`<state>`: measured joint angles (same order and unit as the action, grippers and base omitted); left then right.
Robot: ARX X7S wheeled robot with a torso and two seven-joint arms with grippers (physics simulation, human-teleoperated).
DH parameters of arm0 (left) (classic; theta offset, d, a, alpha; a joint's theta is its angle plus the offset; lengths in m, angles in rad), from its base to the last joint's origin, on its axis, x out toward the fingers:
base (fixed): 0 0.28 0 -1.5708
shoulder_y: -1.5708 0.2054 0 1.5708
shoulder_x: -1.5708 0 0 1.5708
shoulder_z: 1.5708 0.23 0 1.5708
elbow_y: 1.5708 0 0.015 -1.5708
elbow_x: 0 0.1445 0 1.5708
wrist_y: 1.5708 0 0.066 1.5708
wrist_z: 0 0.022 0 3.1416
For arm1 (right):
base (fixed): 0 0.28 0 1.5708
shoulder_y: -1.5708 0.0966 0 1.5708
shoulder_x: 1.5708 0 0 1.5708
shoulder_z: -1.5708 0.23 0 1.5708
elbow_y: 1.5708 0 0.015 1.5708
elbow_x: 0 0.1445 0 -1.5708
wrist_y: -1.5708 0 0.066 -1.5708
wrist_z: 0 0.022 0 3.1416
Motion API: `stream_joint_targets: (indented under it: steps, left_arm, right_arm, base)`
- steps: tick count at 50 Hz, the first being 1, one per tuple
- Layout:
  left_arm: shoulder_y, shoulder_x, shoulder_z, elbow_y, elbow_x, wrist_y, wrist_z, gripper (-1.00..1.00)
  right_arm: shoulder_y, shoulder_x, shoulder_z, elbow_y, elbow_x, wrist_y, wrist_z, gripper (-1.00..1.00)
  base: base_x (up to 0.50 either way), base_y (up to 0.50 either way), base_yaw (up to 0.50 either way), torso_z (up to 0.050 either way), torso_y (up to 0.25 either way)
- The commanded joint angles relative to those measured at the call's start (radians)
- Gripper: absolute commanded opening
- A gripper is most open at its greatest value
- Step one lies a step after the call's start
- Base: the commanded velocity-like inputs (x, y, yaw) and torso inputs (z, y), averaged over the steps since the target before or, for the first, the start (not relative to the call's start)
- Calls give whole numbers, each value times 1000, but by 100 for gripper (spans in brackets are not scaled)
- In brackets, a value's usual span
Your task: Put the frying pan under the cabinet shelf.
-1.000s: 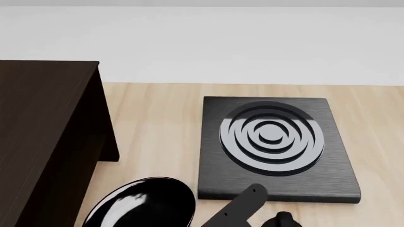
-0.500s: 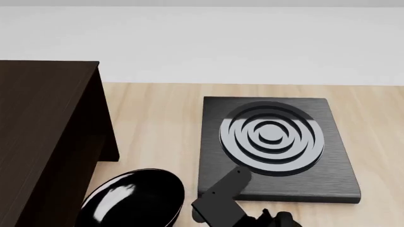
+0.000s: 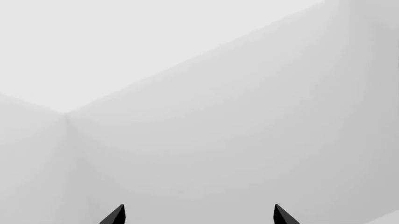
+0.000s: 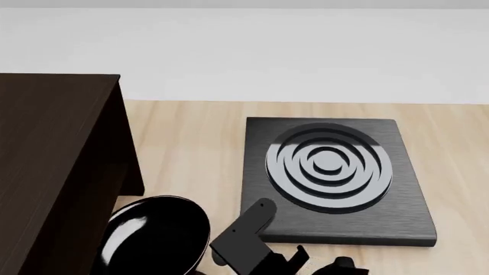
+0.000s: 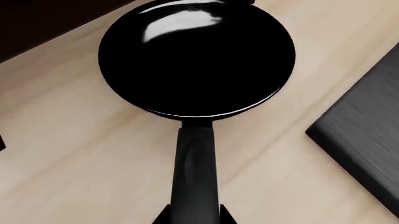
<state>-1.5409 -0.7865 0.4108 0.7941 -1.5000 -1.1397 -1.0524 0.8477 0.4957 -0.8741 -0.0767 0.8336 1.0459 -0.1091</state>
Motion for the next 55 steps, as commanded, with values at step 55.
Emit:
stream_joint_targets:
  steps: [55]
  left_arm:
    - [4, -46, -1, 24, -34, 29, -25, 100]
  right_arm:
    - [68, -253, -151, 210, -42, -153, -247, -100]
  base:
    - [0, 0, 1, 0, 0]
